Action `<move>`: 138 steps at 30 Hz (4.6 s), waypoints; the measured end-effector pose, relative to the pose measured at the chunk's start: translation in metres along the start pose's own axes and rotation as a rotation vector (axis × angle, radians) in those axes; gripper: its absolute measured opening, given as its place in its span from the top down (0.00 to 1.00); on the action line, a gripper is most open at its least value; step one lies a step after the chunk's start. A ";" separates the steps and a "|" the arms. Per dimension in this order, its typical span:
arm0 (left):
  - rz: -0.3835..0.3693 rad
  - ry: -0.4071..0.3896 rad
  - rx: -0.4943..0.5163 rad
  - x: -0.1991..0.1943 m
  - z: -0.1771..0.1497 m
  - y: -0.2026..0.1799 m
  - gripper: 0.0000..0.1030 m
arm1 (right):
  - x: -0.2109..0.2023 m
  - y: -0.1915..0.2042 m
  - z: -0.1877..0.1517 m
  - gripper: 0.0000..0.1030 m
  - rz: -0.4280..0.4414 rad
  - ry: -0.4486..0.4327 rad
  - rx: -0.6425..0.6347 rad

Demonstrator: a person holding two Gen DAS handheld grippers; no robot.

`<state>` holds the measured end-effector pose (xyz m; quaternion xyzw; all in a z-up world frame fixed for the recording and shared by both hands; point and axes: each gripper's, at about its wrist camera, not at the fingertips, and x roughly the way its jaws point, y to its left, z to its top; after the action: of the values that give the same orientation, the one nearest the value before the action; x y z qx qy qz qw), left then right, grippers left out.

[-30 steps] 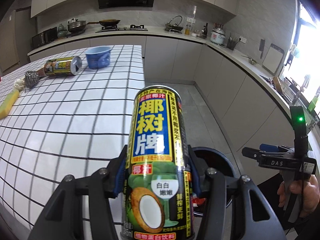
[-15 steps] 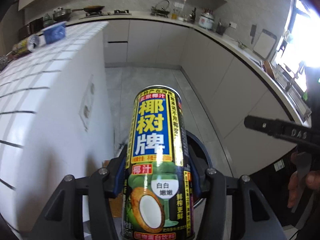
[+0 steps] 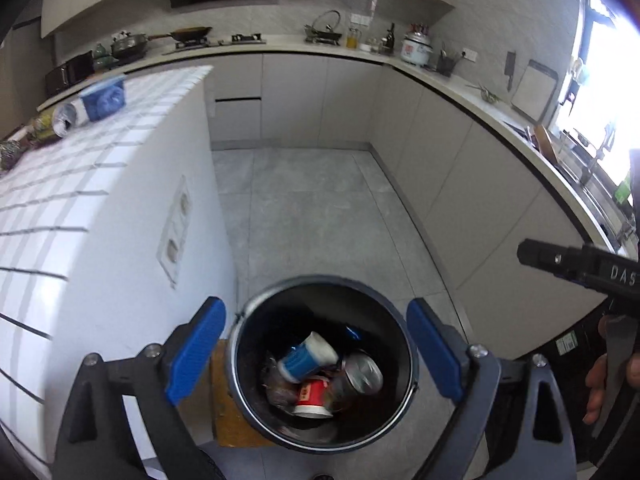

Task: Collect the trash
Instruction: 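Open the right tool to drop the cup while the left tool drops the can, then move the left tool to the yellow sponge while the right tool approaches the blue bowl, then grasp the yellow sponge with the left tool while the right tool grasps the bowl rim, then lift the sponge and blue bowl and carry both over the bin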

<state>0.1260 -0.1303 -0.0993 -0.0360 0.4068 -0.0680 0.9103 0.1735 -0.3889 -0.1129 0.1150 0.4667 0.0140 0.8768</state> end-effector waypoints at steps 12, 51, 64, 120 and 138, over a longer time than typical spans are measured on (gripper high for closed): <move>0.068 -0.072 -0.039 -0.027 0.018 0.046 0.10 | -0.002 0.049 0.013 0.02 0.062 -0.016 -0.062; 0.337 -0.145 -0.336 -0.079 0.047 0.403 0.10 | 0.063 0.396 0.055 0.02 0.187 -0.035 -0.356; 0.349 -0.109 -0.359 -0.059 0.068 0.504 0.10 | 0.102 0.473 0.079 0.02 0.157 -0.041 -0.348; 0.185 -0.032 -0.224 -0.018 0.113 0.525 0.45 | 0.198 0.524 0.135 0.24 0.120 -0.046 -0.349; 0.190 -0.062 -0.227 -0.029 0.109 0.517 0.47 | 0.168 0.523 0.113 0.24 0.133 -0.057 -0.376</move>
<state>0.2369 0.3864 -0.0676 -0.1020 0.3853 0.0658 0.9148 0.4046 0.1206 -0.0766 -0.0199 0.4222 0.1553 0.8929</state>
